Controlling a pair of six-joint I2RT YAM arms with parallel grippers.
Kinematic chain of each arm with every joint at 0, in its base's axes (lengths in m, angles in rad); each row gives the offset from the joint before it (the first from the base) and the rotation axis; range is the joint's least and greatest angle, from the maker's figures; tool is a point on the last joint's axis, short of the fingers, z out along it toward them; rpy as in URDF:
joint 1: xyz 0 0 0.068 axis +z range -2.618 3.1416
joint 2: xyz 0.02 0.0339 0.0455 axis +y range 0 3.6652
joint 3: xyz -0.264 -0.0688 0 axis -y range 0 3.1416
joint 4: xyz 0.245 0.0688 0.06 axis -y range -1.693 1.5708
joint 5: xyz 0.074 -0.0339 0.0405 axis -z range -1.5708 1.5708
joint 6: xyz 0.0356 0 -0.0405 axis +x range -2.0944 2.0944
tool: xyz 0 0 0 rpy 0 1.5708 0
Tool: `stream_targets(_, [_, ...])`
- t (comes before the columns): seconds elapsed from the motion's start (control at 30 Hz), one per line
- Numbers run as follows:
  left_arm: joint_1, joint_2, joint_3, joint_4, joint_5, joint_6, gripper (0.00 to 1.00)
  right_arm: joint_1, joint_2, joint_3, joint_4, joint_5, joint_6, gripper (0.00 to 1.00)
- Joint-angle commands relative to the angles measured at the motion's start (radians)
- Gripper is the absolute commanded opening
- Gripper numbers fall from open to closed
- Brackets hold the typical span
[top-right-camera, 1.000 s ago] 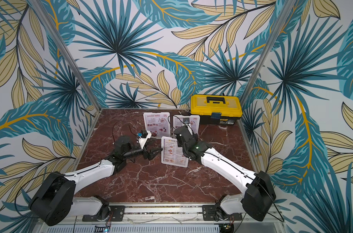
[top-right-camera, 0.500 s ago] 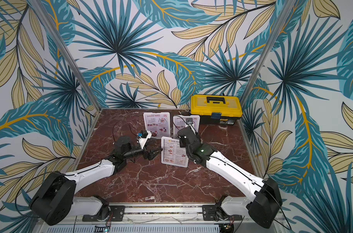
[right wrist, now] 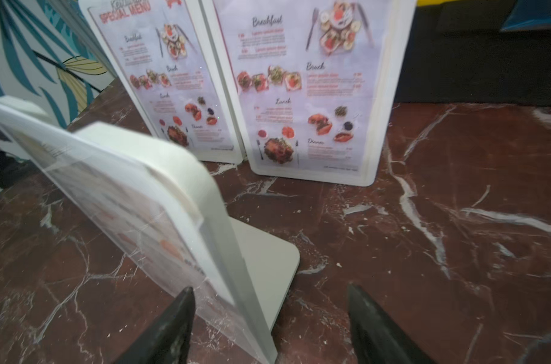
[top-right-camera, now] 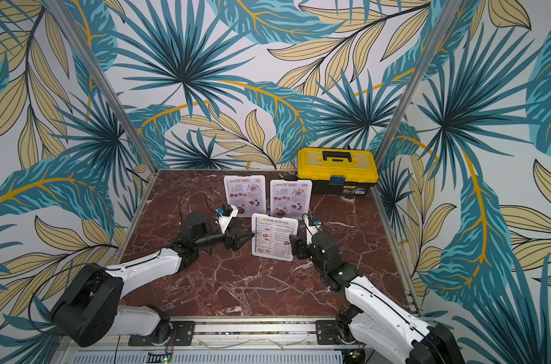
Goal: Insert the menus into the narrow rack
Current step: Move the narrow rack to the center of the board.
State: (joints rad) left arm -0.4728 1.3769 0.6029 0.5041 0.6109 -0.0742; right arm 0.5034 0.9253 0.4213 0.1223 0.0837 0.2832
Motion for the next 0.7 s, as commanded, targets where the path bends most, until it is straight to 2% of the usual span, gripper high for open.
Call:
stream_targets(0.0, [-0.003,0.004,0.024,0.009,0.008,0.012,0.87,-0.017,0.055,-0.019,0.208,-0.167,-0.018,0.76])
stream_targets(0.17, [-0.003,-0.005,0.02,0.008,-0.003,0.012,0.88,-0.022,0.146,-0.018,0.315,-0.304,-0.047,0.74])
stream_targets(0.3, [-0.003,-0.047,-0.007,0.008,-0.04,-0.013,0.88,-0.022,0.194,-0.014,0.368,-0.429,-0.084,0.66])
stream_targets(0.5, [-0.001,-0.238,-0.141,0.008,-0.222,-0.11,0.89,-0.021,0.285,0.009,0.406,-0.574,-0.131,0.49])
stream_targets(0.67, [0.007,-0.429,-0.245,-0.037,-0.368,-0.198,0.9,-0.008,0.4,0.05,0.481,-0.7,-0.149,0.25])
